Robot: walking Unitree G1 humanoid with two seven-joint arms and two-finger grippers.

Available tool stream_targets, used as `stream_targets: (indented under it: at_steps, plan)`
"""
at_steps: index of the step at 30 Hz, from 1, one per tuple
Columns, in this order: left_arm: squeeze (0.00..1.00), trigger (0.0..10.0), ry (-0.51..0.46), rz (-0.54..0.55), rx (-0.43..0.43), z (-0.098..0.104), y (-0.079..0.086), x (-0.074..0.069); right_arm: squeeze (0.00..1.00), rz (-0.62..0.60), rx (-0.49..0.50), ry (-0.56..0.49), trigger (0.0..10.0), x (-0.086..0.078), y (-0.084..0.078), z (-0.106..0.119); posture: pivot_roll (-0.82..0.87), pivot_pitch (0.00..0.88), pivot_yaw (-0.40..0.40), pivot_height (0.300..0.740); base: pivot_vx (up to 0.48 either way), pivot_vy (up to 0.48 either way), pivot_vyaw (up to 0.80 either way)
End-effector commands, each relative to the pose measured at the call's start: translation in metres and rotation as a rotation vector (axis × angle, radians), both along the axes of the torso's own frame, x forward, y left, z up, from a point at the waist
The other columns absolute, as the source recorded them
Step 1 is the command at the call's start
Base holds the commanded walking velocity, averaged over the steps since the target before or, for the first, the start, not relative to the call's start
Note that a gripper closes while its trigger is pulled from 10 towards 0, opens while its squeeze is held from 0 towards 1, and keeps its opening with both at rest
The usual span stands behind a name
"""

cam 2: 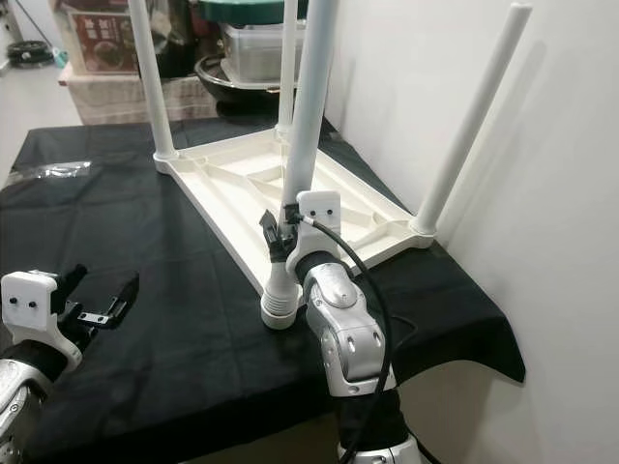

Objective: Building children table

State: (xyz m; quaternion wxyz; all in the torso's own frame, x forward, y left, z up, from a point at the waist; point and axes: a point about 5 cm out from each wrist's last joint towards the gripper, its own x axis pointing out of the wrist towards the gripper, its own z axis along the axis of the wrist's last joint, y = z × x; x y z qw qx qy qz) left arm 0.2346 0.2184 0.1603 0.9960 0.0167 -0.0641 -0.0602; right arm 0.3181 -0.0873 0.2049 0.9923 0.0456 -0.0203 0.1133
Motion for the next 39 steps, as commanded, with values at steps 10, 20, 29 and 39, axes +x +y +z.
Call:
stream_targets:
  at_steps: [10, 20, 29, 39]
  plan:
    - [0.0, 10.0, 0.006, -0.014, 0.009, -0.002, -0.001, 0.001, 1.0, 0.004, 0.035, -0.042, 10.0, 0.0, -0.004, 0.009, -0.03, 0.0, -0.072, 0.74, 0.0, 0.0, 0.0]
    - [0.0, 10.0, 0.005, -0.003, 0.016, -0.001, 0.001, 0.001, 1.0, -0.009, 0.033, -0.036, 10.0, 0.008, -0.008, 0.012, -0.02, 0.0, -0.073, 0.74, 0.0, 0.0, 0.0]
    - [0.0, 10.0, -0.02, 0.029, 0.012, 0.004, 0.006, 0.002, 0.0, 0.001, 0.055, 0.019, 10.0, 0.016, 0.0, 0.01, -0.01, 0.0, -0.069, 0.74, 0.055, 0.0, 0.0]
    - [0.0, 10.0, -0.034, 0.037, 0.01, 0.007, 0.008, 0.002, 0.0, 0.03, 0.053, 0.054, 10.0, 0.022, 0.01, 0.006, 0.0, 0.0, -0.073, 0.74, 0.273, 0.0, 0.2]
